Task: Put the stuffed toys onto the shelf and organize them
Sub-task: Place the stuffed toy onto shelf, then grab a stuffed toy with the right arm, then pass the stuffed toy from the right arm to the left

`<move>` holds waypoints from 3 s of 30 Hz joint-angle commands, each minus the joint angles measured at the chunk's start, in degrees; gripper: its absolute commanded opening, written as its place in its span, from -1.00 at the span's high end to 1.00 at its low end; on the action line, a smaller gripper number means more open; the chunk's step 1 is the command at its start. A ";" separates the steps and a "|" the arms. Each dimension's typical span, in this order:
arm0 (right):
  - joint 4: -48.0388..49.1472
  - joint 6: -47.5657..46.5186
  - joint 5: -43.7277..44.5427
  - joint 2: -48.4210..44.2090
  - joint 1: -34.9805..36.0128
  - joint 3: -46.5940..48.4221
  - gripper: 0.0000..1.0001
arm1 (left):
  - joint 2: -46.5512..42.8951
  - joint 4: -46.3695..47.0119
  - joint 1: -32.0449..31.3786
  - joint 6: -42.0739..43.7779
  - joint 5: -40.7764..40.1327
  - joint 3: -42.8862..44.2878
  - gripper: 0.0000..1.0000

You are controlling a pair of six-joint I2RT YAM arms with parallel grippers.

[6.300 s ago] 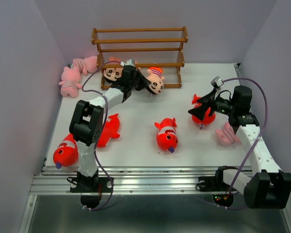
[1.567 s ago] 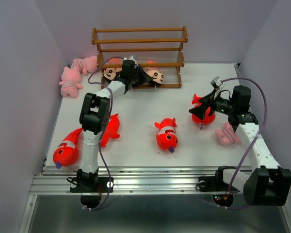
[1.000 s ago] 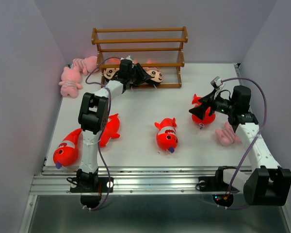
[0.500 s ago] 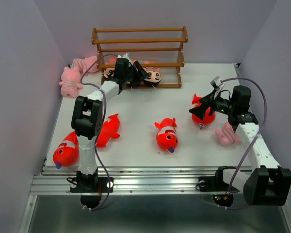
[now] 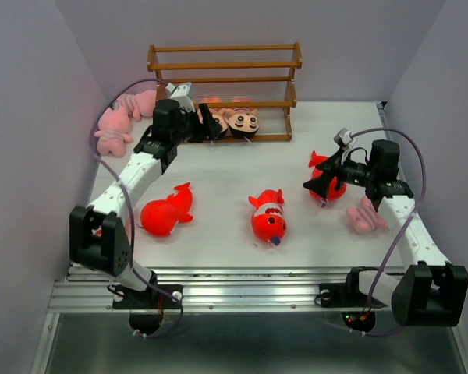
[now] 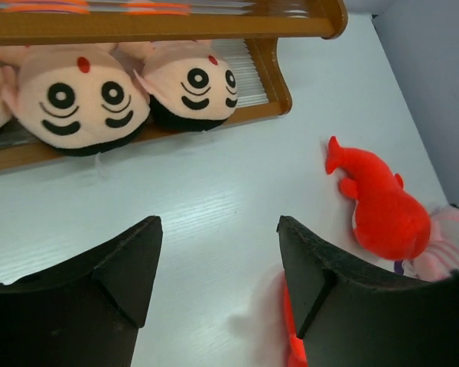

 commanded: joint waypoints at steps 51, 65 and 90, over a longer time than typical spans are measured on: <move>-28.54 -24.04 29.56 23.64 37.34 23.30 0.99 | -47.69 1.58 1.43 18.75 -8.59 -34.37 -0.98; -25.72 18.51 23.93 19.68 18.00 35.53 0.99 | -38.03 20.74 -6.98 -3.66 15.52 -36.31 -0.98; -46.11 -34.21 16.46 13.36 17.99 34.65 0.93 | -5.87 13.19 -29.41 -2.52 3.99 -11.44 -0.98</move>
